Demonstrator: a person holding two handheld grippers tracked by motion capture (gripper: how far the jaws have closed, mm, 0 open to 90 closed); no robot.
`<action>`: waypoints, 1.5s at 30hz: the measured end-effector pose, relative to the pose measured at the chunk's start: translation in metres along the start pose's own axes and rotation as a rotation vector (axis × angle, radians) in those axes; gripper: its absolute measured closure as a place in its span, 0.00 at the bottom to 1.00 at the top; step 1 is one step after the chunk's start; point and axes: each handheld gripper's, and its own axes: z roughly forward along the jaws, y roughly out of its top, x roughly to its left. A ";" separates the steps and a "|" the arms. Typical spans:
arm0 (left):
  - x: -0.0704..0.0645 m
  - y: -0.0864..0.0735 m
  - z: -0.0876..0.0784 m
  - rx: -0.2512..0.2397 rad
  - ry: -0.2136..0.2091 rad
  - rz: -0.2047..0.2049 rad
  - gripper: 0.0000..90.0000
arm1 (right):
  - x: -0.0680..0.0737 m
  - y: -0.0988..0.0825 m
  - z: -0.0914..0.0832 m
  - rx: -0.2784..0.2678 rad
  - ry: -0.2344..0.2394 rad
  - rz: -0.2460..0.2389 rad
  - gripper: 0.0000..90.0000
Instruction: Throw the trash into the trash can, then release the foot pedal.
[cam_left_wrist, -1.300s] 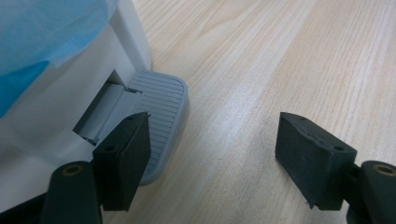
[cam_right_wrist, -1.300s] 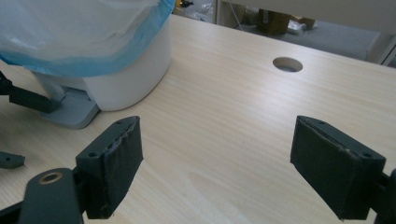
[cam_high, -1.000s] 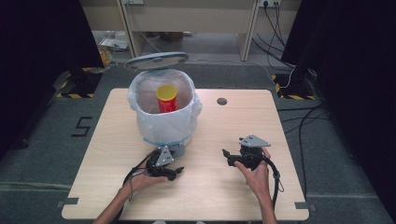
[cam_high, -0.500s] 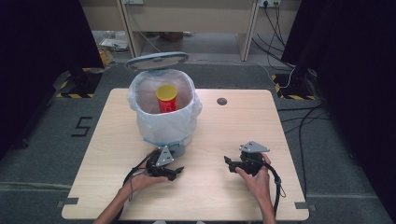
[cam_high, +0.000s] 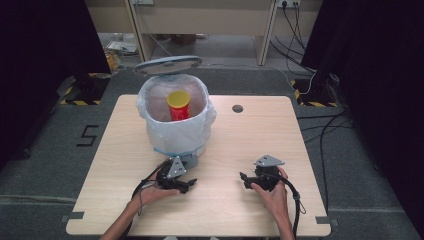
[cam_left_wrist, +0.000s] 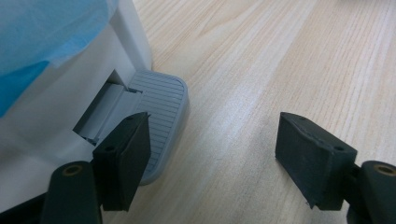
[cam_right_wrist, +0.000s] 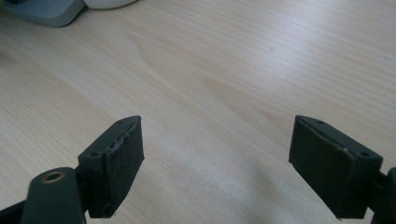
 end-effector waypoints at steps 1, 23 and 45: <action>0.000 0.000 0.000 0.000 0.001 0.001 0.29 | 0.000 -0.001 0.000 0.007 0.005 -0.001 0.20; 0.000 0.000 0.000 0.002 0.001 -0.001 0.29 | 0.012 -0.010 0.013 0.076 0.029 0.009 0.06; -0.002 0.001 0.000 0.002 0.014 0.002 0.28 | 0.012 -0.009 0.014 0.079 0.034 0.006 0.05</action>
